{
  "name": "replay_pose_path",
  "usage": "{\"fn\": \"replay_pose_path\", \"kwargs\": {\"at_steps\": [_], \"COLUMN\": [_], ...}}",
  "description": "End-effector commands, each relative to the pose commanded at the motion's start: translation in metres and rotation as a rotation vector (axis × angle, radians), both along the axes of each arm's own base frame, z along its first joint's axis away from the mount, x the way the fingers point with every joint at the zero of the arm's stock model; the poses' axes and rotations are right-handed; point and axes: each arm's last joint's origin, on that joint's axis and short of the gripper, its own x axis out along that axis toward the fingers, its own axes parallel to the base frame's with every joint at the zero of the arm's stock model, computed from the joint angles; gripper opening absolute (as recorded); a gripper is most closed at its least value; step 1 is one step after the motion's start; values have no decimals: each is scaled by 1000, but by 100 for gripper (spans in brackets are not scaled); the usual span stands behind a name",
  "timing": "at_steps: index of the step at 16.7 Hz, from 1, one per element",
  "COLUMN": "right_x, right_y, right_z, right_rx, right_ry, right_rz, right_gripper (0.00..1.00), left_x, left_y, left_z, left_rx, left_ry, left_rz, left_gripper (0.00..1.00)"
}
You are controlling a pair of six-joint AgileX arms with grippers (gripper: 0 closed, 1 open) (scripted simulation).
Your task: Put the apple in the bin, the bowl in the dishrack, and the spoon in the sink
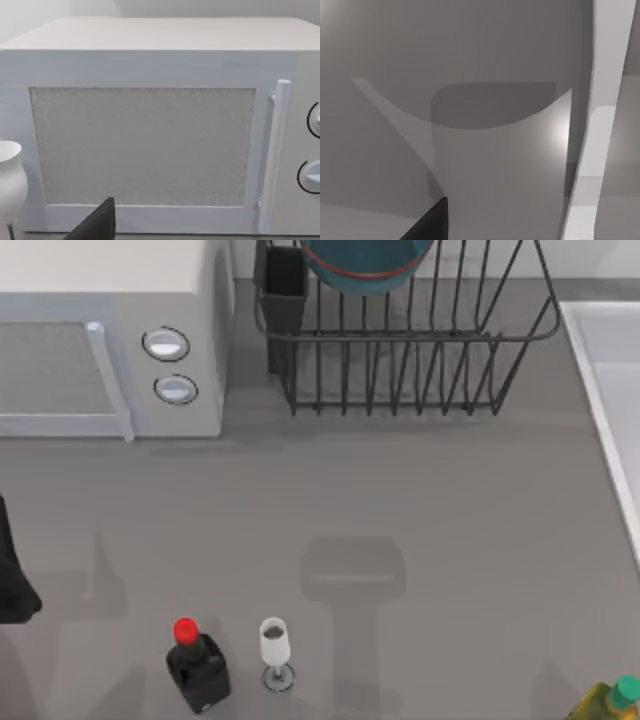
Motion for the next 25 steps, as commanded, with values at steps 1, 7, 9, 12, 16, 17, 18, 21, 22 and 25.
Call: {"fn": "replay_pose_path", "kwargs": {"at_steps": [1,7,9,12,16,17,18,21,22,25], "right_x": [0,0,0,0,0,0,0,3,5,5], "right_y": [0,0,0,0,0,0,1,-1,-2,-2], "right_z": [0,0,0,0,0,0,22,31,39,68], "right_rx": [0,0,0,0,0,0,-32,-35,-36,-21], "right_ry": [0,0,0,0,0,0,6,0,-2,23], "right_rz": [0,0,0,0,0,0,-36,-31,-29,-25], "right_gripper": [62,17,2,0,0,0,0,0,0,0], "left_x": [0,0,0,0,0,0,0,0,0,0], "left_y": [0,0,0,0,0,0,0,0,0,0], "left_z": [0,0,0,0,0,0,0,0,0,0], "left_rx": [0,0,0,0,0,0,0,0,0,0], "left_ry": [0,0,0,0,0,0,0,0,0,0], "left_rz": [0,0,0,0,0,0,0,0,0,0], "left_gripper": [100,100,100,100,100,100,100,100,100,100]}}
